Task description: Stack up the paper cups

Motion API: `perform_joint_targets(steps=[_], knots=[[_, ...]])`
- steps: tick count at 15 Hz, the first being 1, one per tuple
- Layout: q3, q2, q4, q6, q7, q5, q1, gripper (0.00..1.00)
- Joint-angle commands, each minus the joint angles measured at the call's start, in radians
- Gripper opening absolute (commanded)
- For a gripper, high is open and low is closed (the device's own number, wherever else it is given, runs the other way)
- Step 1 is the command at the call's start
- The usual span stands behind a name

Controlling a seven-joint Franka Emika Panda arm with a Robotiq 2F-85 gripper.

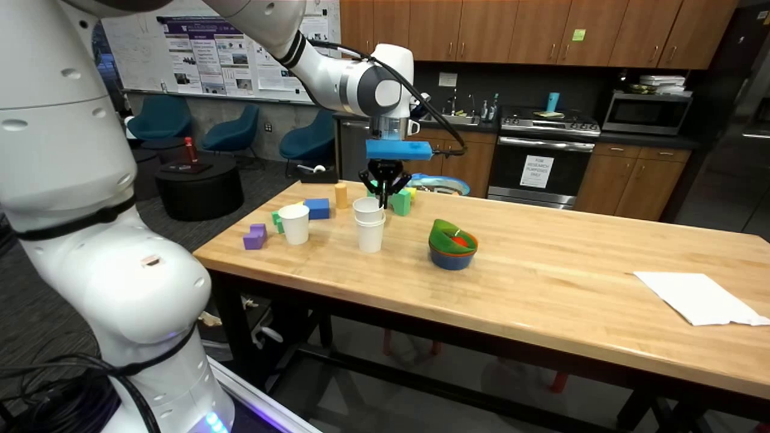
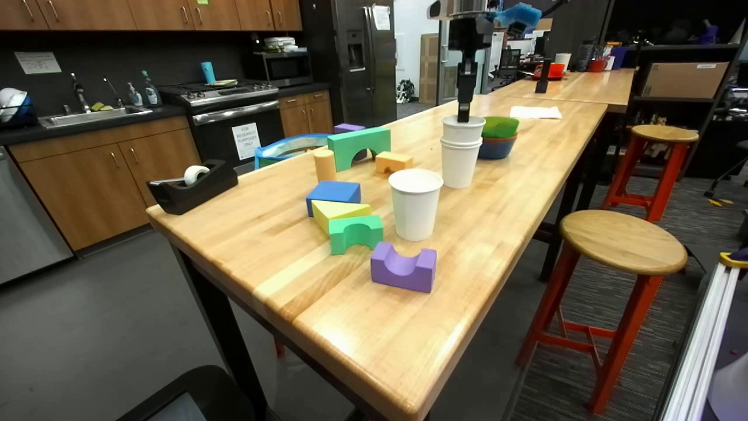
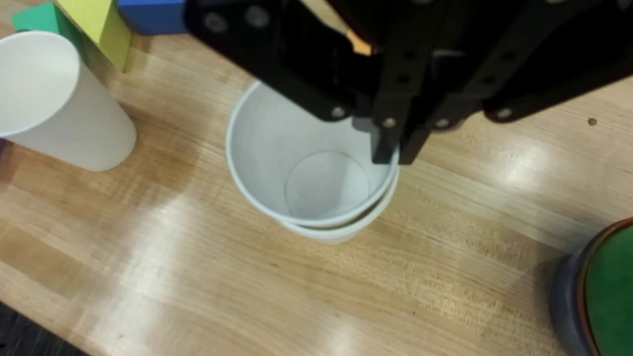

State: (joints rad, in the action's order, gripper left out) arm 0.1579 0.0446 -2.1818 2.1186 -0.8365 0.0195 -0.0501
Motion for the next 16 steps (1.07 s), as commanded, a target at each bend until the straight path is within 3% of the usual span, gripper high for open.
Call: perform_joint_targets(steps=[1, 11, 16], knots=[[-0.021, 0.011, -0.013, 0.019, 0.016, -0.019, -0.014, 0.36], [-0.094, 0.153, -0.116, 0.059, -0.004, -0.057, 0.035, 0.98], [-0.145, 0.199, -0.186, 0.074, -0.006, -0.071, 0.098, 1.0]])
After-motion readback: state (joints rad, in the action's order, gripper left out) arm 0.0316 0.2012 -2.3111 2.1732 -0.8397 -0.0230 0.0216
